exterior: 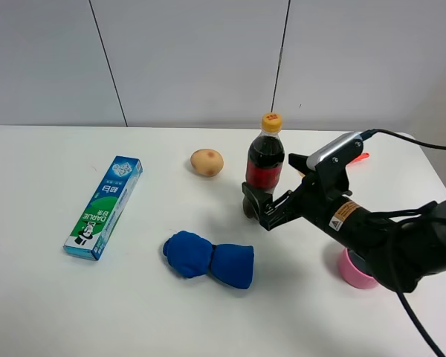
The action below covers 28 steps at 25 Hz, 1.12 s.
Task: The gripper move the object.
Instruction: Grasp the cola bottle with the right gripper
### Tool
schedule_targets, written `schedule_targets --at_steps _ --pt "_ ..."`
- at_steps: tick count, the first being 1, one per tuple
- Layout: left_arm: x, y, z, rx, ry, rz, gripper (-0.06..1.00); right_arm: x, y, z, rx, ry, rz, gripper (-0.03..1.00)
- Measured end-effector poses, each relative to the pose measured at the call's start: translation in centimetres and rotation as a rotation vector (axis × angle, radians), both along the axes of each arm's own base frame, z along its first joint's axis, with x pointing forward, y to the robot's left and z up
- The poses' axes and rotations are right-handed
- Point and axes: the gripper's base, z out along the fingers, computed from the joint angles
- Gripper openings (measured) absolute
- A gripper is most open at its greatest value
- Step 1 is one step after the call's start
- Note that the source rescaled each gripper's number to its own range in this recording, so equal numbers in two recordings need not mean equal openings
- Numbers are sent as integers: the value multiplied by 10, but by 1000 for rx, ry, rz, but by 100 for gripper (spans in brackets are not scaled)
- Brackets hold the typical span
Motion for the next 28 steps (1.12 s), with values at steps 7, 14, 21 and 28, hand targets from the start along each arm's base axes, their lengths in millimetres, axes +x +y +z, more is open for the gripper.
schedule_targets --at_steps 7,14,21,28 --pt "0 0 0 0 0 0 100 2 1 -14 -22 41 0 100" --pt "0 0 0 0 0 0 100 18 11 -13 -6 10 10 100" --pt "0 0 0 0 0 0 100 21 14 -14 -1 6 28 93" --pt "0 0 0 0 0 0 100 21 14 -14 -1 7 27 53"
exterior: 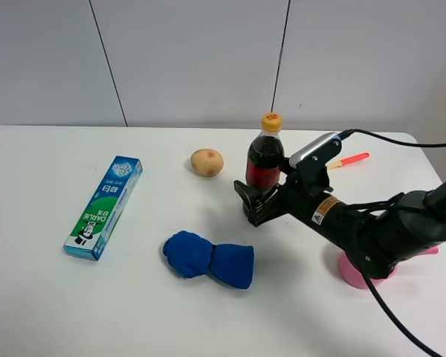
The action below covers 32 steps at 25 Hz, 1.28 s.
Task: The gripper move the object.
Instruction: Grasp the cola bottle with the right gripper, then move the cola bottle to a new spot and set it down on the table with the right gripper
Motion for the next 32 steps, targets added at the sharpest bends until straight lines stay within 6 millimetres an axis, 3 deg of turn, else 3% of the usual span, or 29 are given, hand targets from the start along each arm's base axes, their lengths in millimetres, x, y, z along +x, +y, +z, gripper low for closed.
schedule_targets --at_steps 1,4,19,32 --pt "0 0 0 0 0 0 100 0 0 0 1 0 -4 43" --pt "0 0 0 0 0 0 100 1 -1 1 5 -4 -19 0" --pt "0 0 0 0 0 0 100 1 -3 6 24 32 -43 1" --pt "0 0 0 0 0 0 100 -13 -7 64 -16 -6 -2 1"
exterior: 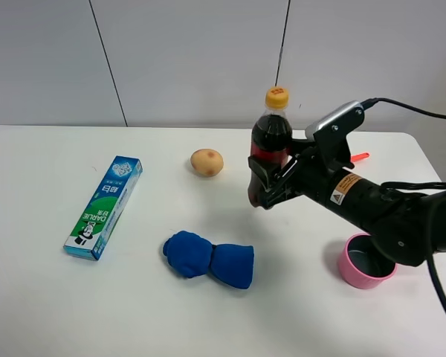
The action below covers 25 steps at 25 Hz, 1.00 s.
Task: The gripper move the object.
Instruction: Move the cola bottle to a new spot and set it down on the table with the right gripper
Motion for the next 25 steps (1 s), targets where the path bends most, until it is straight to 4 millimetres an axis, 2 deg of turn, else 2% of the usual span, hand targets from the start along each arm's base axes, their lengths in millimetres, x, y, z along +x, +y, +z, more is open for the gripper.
schedule_targets --at_steps 4,8,11,18,21,25 --pt "0 0 0 0 0 0 100 -4 2 14 7 29 32 1" --pt "0 0 0 0 0 0 100 7 15 38 2 83 59 1" --pt "0 0 0 0 0 0 100 19 34 65 -19 83 75 1" --pt "0 0 0 -1 0 -1 100 27 75 128 -2 -8 132 1" --pt "0 0 0 -1 0 -1 100 31 86 145 -3 -21 137 1" --pt "0 0 0 -1 0 -1 100 48 110 152 -13 -18 144 1"
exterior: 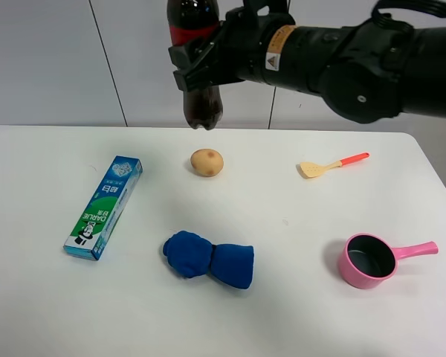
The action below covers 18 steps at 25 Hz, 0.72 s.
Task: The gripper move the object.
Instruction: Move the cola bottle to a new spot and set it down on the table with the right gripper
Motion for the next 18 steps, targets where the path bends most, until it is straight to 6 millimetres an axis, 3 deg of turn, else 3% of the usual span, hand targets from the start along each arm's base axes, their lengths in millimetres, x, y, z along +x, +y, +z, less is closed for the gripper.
schedule_targets --at_steps 6,11,18 --pt "0 0 0 1 0 1 100 44 39 -21 -32 21 -5 1" --pt "0 0 0 1 0 1 100 80 68 -57 -77 51 -10 1" --pt "0 0 0 1 0 1 100 111 95 -105 -104 74 -7 1"
